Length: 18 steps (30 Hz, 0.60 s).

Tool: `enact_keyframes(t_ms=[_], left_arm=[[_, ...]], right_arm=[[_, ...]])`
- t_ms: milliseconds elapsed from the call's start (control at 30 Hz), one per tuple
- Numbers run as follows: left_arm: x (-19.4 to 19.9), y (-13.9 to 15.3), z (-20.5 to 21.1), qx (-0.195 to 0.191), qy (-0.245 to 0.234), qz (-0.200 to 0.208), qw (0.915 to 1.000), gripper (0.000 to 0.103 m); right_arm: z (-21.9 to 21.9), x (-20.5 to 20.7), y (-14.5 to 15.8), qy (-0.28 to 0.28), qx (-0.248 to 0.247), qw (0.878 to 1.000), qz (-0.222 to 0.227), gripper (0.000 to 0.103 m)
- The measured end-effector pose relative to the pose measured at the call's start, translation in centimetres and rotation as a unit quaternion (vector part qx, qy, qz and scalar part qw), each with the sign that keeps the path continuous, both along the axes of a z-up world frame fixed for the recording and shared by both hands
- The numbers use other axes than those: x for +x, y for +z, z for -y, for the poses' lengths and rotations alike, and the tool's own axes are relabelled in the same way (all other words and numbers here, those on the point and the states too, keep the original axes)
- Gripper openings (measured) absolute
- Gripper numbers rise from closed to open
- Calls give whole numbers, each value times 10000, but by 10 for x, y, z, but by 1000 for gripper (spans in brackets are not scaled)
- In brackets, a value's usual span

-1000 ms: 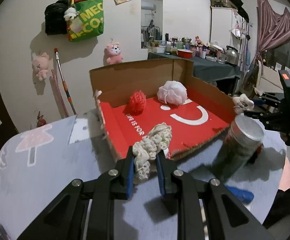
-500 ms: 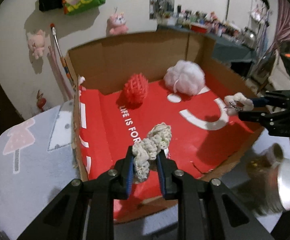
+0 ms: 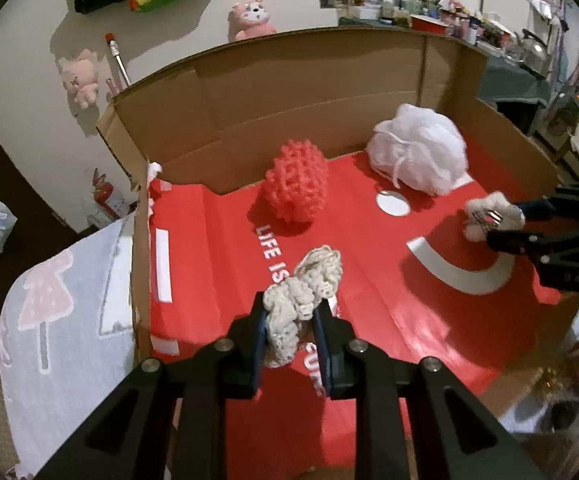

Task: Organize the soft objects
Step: 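Lower both toys into the box and open both grippers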

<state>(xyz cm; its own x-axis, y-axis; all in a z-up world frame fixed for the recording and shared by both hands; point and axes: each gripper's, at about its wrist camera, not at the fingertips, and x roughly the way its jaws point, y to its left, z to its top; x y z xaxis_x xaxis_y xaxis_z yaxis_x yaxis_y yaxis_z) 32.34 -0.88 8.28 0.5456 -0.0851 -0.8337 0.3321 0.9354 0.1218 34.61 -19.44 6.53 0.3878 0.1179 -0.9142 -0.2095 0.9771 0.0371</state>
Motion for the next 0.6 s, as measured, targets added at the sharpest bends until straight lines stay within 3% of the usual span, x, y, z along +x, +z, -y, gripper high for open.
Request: enact_keyframes(t_ms=[333,600], left_arm=[[21,-15,1,370,252,-84,9990,28],[28,-19,-1,328,323,-118,9989,36]], right_arm=[[5,19,-13,-127,-59,9997,-221,43],[-2,19,-15,-57,-226,9995,-197,55]])
